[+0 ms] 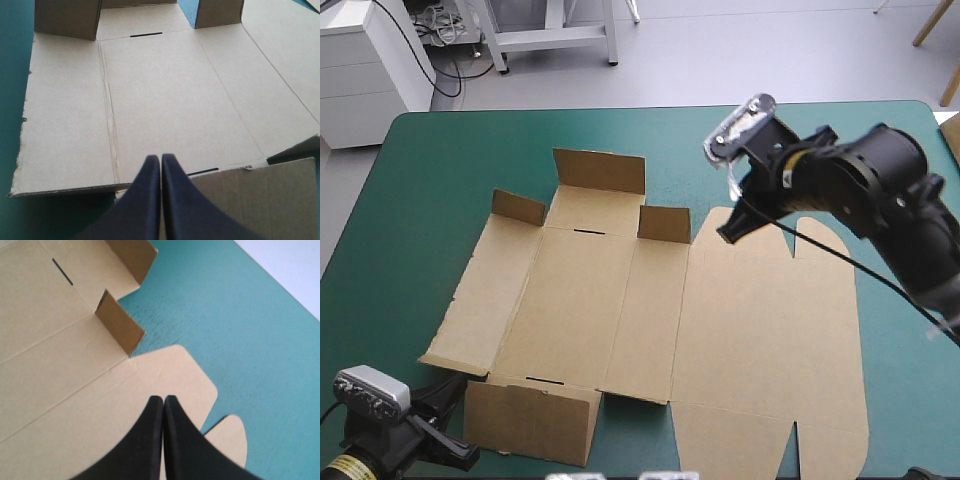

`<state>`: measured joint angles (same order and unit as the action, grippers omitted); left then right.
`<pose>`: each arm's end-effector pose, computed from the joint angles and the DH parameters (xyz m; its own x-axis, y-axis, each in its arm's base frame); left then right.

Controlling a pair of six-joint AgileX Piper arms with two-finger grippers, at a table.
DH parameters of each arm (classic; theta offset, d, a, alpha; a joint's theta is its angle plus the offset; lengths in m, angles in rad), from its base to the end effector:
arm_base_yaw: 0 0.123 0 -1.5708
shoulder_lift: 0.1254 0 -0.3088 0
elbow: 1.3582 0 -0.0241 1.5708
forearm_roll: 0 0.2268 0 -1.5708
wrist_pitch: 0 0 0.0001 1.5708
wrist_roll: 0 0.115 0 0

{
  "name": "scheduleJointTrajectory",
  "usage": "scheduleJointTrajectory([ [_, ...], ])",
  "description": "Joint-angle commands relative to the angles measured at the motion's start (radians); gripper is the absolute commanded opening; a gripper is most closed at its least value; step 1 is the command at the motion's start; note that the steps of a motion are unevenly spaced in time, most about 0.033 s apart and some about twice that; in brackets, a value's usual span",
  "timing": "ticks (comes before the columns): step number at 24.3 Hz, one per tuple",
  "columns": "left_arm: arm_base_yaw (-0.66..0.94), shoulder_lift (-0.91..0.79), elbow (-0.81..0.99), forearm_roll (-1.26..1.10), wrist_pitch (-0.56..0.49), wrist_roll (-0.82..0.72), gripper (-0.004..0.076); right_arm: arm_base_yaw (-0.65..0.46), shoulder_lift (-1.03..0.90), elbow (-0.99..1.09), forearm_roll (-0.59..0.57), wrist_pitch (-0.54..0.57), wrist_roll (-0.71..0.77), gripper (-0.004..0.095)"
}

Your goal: Fold the box

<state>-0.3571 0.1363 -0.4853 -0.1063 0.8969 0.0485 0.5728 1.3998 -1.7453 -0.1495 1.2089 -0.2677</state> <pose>-0.0035 -0.0089 0.2698 -0.4217 0.1382 -0.8962 0.4105 0.9103 -0.0528 0.2299 0.1292 0.4689 -0.4137 -0.6386 -0.6489 -0.6148 0.7217 -0.3182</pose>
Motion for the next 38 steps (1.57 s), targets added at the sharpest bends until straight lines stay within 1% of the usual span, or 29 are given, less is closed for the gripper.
scheduleJointTrajectory([
  [1, -0.001, 0.014, -0.020, -0.014, -0.071, -0.006, -0.0008, -0.004, -0.194, 0.187, -0.021, -0.087, 0.055, -0.0022],
  [2, -0.001, 0.014, -0.020, -0.014, -0.071, -0.006, -0.0008, -0.004, -0.266, 0.285, -0.021, -0.124, 0.079, -0.0021],
  [8, -0.001, 0.014, -0.020, -0.028, -0.071, -0.006, -0.0008, -0.004, -0.491, 0.607, -0.021, -0.259, 0.189, -0.0021],
  [14, -0.001, 0.014, -0.020, -0.033, -0.071, -0.006, -0.0008, -0.004, -0.701, 0.899, -0.021, -0.326, 0.287, -0.0021],
  [16, -0.001, 0.014, -0.020, -0.033, -0.071, -0.006, -0.0008, -0.004, -0.761, 0.970, -0.018, -0.341, 0.292, -0.0021],
  [17, -0.001, 0.014, -0.020, -0.033, -0.071, -0.006, -0.0008, -0.004, -0.828, 1.037, -0.014, -0.346, 0.303, -0.0021],
  [18, -0.001, 0.014, -0.020, -0.033, -0.071, -0.006, -0.0008, -0.004, -0.854, 1.059, -0.014, -0.348, 0.319, -0.0021],
  [19, -0.001, 0.014, -0.020, -0.033, -0.071, -0.006, -0.0008, -0.004, -0.920, 1.104, -0.011, -0.348, 0.342, -0.0021],
  [24, -0.001, 0.014, -0.020, -0.037, -0.071, -0.006, -0.0004, -0.004, -1.142, 1.191, 0.034, -0.348, 0.346, -0.0021],
  [26, -0.001, 0.014, -0.020, -0.037, -0.071, -0.004, 0.0006, -0.004, -1.179, 1.201, 0.034, -0.348, 0.349, -0.0021],
  [28, -0.001, 0.014, -0.020, -0.037, -0.071, 0.000, 0.0048, -0.004, -1.215, 1.221, 0.032, -0.348, 0.368, -0.0021],
  [29, -0.001, 0.014, -0.020, -0.039, -0.071, 0.023, 0.0121, -0.004, -1.231, 1.232, 0.032, -0.344, 0.370, -0.0021],
  [30, -0.001, 0.014, -0.020, -0.039, -0.071, 0.038, 0.0174, -0.004, -1.238, 1.232, 0.032, -0.343, 0.370, -0.0021],
  [31, -0.001, 0.014, -0.020, -0.039, -0.071, 0.043, 0.0285, -0.004, -1.244, 1.232, 0.032, -0.343, 0.370, -0.0021],
  [32, -0.001, 0.014, -0.020, -0.039, -0.071, 0.043, 0.0349, -0.004, -1.244, 1.232, 0.032, -0.341, 0.370, -0.0021],
  [33, -0.001, 0.014, -0.020, -0.039, -0.071, 0.045, 0.0440, -0.004, -1.244, 1.232, 0.032, -0.340, 0.370, -0.0021],
  [34, -0.001, 0.014, -0.020, -0.041, -0.069, 0.045, 0.0464, -0.004, -1.244, 1.232, 0.032, -0.340, 0.370, -0.0021],
  [35, -0.001, 0.014, -0.020, -0.047, -0.072, 0.032, 0.0468, -0.004, -1.244, 1.232, 0.032, -0.340, 0.370, -0.0021],
  [38, -0.001, 0.014, -0.020, -0.092, -0.071, 0.020, 0.0454, -0.004, -1.244, 1.232, 0.032, -0.340, 0.370, -0.0021],
])
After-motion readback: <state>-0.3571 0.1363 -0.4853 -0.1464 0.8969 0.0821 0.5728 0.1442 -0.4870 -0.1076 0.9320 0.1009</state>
